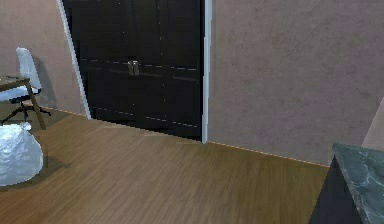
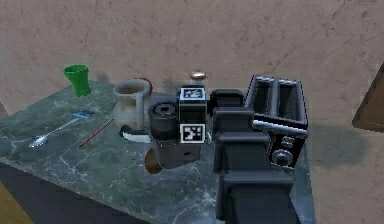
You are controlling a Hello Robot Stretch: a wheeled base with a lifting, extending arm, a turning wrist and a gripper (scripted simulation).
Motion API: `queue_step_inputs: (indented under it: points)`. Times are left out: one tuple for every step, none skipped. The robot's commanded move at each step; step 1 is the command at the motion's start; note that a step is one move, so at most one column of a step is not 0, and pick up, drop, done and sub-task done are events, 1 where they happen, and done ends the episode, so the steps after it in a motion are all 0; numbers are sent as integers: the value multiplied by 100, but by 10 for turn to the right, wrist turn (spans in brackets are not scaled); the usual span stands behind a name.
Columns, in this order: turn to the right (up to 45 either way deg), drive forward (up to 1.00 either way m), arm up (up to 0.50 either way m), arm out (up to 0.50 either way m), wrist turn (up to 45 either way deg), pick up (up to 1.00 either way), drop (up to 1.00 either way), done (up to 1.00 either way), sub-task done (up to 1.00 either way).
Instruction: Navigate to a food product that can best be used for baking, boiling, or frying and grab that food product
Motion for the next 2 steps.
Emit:
queue_step_inputs:
  points:
    - [0,0,-12,0,0,0,0,0,0]
    - [0,0,0,0,0,100,0,0,0]
